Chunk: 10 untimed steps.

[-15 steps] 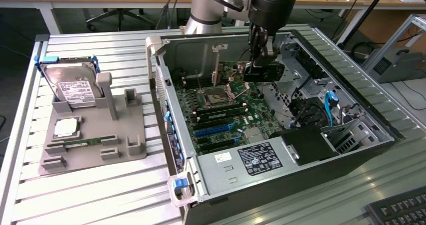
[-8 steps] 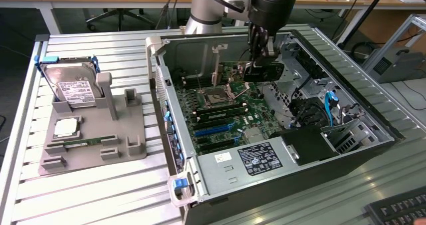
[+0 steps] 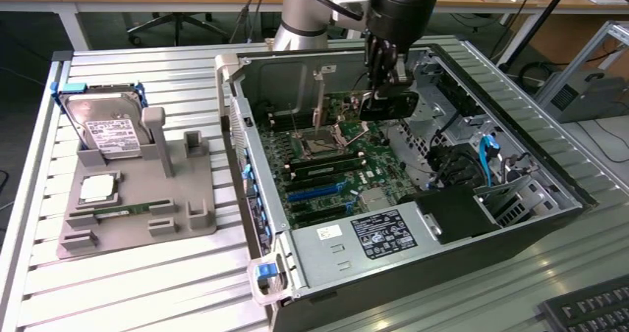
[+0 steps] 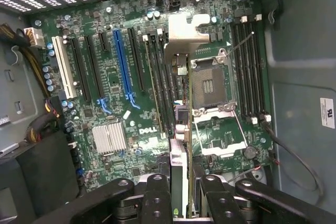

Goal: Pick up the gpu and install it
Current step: 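Insert the gpu into the slot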

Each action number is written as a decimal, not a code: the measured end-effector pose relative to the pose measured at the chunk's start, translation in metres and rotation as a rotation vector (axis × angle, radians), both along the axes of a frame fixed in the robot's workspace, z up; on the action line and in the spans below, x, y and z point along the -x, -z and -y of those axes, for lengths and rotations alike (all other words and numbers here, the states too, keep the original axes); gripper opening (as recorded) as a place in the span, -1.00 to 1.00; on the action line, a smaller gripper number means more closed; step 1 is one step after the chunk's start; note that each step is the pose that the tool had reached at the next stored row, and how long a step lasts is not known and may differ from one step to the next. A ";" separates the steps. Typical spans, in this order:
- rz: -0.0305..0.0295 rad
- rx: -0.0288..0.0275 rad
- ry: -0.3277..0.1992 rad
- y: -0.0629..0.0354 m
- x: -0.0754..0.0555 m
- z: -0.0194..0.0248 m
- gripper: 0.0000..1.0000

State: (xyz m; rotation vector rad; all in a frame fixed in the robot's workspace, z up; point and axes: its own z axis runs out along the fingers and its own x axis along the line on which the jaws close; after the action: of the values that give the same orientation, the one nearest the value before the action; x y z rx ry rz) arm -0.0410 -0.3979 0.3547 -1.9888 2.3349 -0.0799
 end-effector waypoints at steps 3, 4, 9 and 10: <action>0.0000 0.0006 -0.021 0.0001 0.000 0.0000 -0.47; 0.0000 0.0009 -0.028 0.0002 0.000 0.0000 -0.47; 0.0000 0.0016 -0.078 0.0004 0.000 0.0000 -0.47; 0.0000 0.0018 -0.088 0.0005 0.000 0.0000 -0.47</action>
State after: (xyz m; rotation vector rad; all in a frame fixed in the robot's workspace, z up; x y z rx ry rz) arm -0.0410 -0.3979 0.3542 -2.0891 2.2443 -0.0769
